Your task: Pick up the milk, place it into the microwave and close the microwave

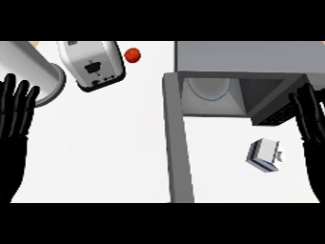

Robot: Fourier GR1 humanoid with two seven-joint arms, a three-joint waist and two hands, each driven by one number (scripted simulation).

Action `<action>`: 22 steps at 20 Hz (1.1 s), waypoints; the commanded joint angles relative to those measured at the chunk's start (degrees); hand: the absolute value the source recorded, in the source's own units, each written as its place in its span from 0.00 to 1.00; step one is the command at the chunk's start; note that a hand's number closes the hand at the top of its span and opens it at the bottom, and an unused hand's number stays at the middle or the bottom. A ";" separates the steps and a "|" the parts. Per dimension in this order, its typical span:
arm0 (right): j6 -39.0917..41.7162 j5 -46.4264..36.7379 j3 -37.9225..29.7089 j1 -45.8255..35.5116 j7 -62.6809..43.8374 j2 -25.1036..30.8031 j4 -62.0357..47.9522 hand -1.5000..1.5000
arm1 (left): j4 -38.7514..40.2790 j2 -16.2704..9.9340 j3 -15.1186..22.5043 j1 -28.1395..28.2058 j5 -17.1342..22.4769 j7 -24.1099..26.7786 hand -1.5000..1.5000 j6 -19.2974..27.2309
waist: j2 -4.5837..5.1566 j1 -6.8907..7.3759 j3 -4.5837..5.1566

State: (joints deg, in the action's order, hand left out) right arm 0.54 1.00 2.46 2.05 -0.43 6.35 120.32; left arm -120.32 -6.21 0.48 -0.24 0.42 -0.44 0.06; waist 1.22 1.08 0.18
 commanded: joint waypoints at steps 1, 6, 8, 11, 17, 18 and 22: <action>-0.72 -1.40 0.51 -2.71 -1.62 -0.98 -1.76 0.00 | 1.36 -1.82 -3.73 -5.16 2.40 -4.62 0.00 -0.71 | -1.22 -1.07 -0.18; 3.17 3.04 -8.99 -5.99 5.49 3.20 -8.90 0.00 | 0.59 -0.68 -1.46 0.48 0.56 1.98 0.00 -3.08 | -1.22 -0.98 -0.18; 2.58 10.27 -9.76 -3.88 -2.28 1.34 -5.29 0.00 | -1.69 0.87 -3.76 3.87 5.59 -5.34 0.00 -0.92 | -1.33 -0.86 -0.19; 0.20 9.96 -9.35 -5.97 -5.88 0.31 -5.25 0.00 | -0.41 2.44 -2.01 4.92 3.54 -3.99 0.00 -0.29 | -1.26 -0.94 -0.17; 4.03 10.27 -11.88 0.01 2.31 0.00 -9.17 0.00 | -6.86 3.68 -0.75 9.78 2.79 -4.92 0.00 -0.65 | -1.28 -0.99 -0.19; 1.82 8.38 -10.31 -4.67 -0.24 -0.29 -11.36 0.00 | -4.49 4.93 0.79 9.39 2.16 -3.97 0.00 -0.47 | -1.25 -0.92 -0.18; 3.54 5.77 -10.62 1.35 4.31 -0.28 -13.12 0.00 | -9.24 6.09 4.66 12.08 -2.05 -5.77 0.00 1.15 | -1.27 -1.07 -0.20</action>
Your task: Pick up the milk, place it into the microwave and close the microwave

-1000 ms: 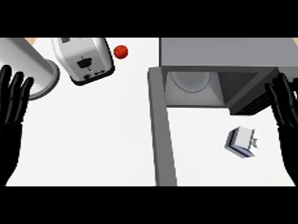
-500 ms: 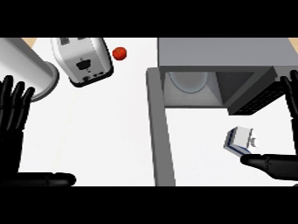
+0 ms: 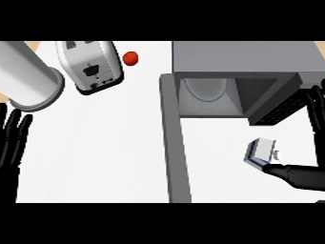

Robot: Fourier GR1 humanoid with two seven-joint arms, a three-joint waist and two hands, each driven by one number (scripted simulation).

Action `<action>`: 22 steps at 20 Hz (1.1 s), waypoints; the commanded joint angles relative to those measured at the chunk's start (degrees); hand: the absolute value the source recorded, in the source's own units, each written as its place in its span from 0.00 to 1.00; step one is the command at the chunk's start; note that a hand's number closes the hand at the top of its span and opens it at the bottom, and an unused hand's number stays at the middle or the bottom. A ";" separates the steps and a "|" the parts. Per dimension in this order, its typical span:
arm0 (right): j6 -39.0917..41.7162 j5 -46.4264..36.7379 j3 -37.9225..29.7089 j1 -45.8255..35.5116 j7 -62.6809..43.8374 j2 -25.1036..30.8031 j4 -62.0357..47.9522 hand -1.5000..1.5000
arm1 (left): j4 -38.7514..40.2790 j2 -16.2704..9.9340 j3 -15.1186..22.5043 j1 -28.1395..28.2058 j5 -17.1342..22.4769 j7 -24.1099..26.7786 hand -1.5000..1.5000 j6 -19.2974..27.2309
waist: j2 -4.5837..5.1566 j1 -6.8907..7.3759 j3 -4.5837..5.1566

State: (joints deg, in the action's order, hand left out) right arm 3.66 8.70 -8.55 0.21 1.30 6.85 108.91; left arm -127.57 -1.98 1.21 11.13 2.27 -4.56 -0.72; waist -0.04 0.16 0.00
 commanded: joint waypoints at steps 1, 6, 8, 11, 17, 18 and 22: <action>-0.04 -3.24 1.80 3.36 2.95 -1.61 -1.54 0.00 | -4.18 1.78 3.41 8.75 -1.75 3.83 0.00 -1.44 | -0.05 0.14 0.00; 3.98 -2.17 -1.30 5.82 12.61 -0.97 -11.41 0.00 | -7.27 1.67 3.36 5.17 -1.45 -2.03 0.00 -0.19 | 0.00 0.00 -0.03; 1.56 -5.27 0.35 4.56 11.70 -2.06 -12.41 0.00 | -1.95 1.50 2.83 2.27 -2.69 0.08 0.00 -0.59 | 0.04 -0.13 -0.01; 3.39 -4.40 -2.61 5.11 16.55 -0.50 -18.18 0.00 | -8.62 1.11 3.71 5.11 -2.50 -4.05 0.00 -0.58 | 0.01 -0.02 -0.03; 2.60 -7.50 -3.48 5.42 23.03 -0.57 -26.60 0.00 | -8.24 0.50 0.64 6.56 1.60 -1.92 0.00 -2.80 | 0.03 0.00 -0.01; 1.02 -10.03 -2.16 5.16 25.98 -2.26 -31.28 0.00 | -7.90 1.94 7.51 8.18 -4.21 -1.03 0.00 1.08 | 0.07 0.15 -0.05; 2.64 -6.61 -5.85 2.80 29.85 -0.56 -36.89 0.00 | -8.78 0.64 2.37 8.31 0.30 -0.74 0.00 -2.45 | 0.03 0.05 -0.01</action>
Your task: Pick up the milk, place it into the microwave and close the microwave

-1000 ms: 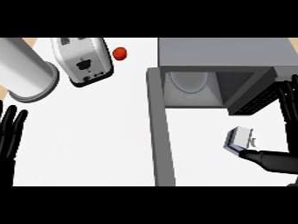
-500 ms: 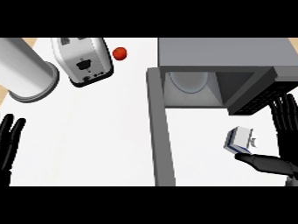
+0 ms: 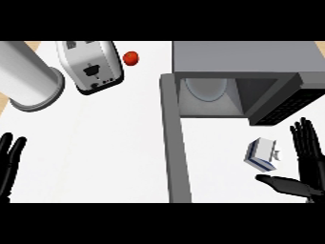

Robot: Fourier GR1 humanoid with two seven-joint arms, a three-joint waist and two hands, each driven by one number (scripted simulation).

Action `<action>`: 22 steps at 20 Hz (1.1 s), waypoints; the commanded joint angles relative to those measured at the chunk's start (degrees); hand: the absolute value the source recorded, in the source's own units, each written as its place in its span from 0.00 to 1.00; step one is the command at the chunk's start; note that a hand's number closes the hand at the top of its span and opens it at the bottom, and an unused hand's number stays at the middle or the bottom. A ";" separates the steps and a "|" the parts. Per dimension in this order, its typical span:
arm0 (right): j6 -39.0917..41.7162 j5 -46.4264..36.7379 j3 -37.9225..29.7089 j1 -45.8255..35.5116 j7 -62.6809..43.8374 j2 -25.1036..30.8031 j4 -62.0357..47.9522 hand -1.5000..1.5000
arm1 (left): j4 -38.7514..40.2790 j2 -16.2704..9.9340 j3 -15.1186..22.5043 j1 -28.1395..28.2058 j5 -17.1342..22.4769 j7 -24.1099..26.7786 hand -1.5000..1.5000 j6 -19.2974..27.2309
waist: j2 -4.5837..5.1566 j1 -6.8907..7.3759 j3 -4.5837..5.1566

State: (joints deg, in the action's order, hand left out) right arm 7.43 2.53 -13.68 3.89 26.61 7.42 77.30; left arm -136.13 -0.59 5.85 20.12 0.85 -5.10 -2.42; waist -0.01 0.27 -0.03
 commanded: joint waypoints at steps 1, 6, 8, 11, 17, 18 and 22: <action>0.62 -0.01 -1.86 -3.78 4.58 1.49 -8.71 0.00 | -1.49 -0.30 -1.27 6.88 2.74 4.21 0.00 -2.96 | -0.04 0.27 0.03; 5.11 1.52 -5.42 -6.29 14.29 5.13 -22.34 0.00 | -5.25 -0.60 1.11 4.17 1.16 -1.35 0.00 -0.61 | 0.03 0.30 -0.02; 3.16 -0.31 -2.64 -7.88 14.58 2.24 -24.29 0.00 | 0.82 0.39 0.79 0.97 -1.13 0.73 0.00 0.39 | 0.03 0.05 0.00; 5.05 0.20 -3.98 -9.26 19.47 3.82 -30.84 0.00 | -4.02 -0.32 0.69 1.11 -0.25 -2.94 0.00 0.99 | 0.04 0.05 -0.01; 2.05 -2.92 -4.57 -16.53 28.50 4.39 -47.79 0.00 | -6.06 -1.23 0.69 8.80 1.57 1.82 0.00 -1.70 | 0.06 0.73 -0.03; 4.08 -2.04 -5.87 -16.49 29.59 7.29 -49.96 0.00 | -3.05 0.54 4.86 5.04 -3.23 0.31 0.00 1.59 | 0.09 0.36 -0.04; 4.21 -4.04 -5.61 -18.96 37.40 7.36 -58.85 0.00 | -1.80 -0.19 2.72 9.22 -1.20 6.00 0.00 -1.15 | 0.18 0.78 -0.08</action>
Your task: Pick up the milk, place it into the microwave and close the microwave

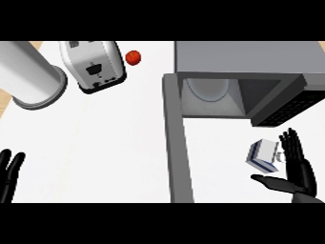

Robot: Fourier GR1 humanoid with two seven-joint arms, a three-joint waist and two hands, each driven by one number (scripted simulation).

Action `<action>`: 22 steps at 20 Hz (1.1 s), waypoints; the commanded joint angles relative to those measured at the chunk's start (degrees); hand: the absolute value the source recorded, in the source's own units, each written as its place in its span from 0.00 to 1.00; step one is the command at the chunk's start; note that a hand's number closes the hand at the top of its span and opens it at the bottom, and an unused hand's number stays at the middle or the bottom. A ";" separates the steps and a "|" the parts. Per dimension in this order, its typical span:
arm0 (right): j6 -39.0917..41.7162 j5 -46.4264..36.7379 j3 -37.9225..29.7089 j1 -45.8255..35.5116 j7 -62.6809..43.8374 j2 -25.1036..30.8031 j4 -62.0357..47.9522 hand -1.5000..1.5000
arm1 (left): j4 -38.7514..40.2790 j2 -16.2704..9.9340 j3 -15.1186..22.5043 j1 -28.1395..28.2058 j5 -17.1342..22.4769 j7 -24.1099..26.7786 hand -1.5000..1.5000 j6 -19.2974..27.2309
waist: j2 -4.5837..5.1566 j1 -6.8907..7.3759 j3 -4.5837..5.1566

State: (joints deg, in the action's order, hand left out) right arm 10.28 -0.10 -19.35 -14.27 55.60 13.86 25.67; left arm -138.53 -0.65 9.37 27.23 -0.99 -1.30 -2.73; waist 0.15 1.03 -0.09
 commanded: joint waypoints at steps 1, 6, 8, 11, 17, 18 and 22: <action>2.52 -1.02 -0.73 -3.37 7.57 3.21 -8.70 0.00 | -0.91 -1.33 -3.04 -2.47 3.20 -2.29 0.00 -0.90 | 0.12 -0.06 -0.04; -7.27 -8.25 5.38 -2.40 12.26 -0.44 -5.31 1.00 | -2.59 -0.91 -1.29 -1.87 2.27 -4.29 0.00 0.00 | 0.29 0.60 -0.17; -4.93 -6.50 3.64 -1.96 14.54 0.33 -6.13 1.00 | -1.07 -0.16 -1.01 -0.07 1.67 -2.12 0.00 -0.08 | 0.08 0.20 -0.07; 6.00 -3.72 3.57 -2.83 12.86 -0.14 -4.35 1.00 | 0.46 -0.04 -1.62 -0.79 2.13 -0.39 0.00 -0.38 | -0.01 0.03 -0.04; 6.53 -4.14 7.82 -2.26 11.72 -4.02 2.00 1.00 | -2.35 -0.97 -3.12 0.89 3.28 -2.10 0.00 -0.74 | -0.28 -0.27 0.06; 6.80 -4.89 9.01 0.45 12.91 -4.33 2.23 1.00 | -2.20 -0.85 -2.90 1.10 3.37 -1.43 0.00 -1.05 | -0.27 -0.51 0.07; 5.64 -3.73 11.58 4.87 8.83 -7.12 11.77 1.00 | -0.07 -0.51 -4.18 2.65 3.53 1.78 0.00 -1.65 | -0.64 -1.19 0.24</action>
State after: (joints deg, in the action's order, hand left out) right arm 10.94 -4.34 -9.95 -12.61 59.59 9.26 31.64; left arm -139.72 -0.97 6.49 27.25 1.58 -2.90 -2.97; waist -0.20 0.15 0.03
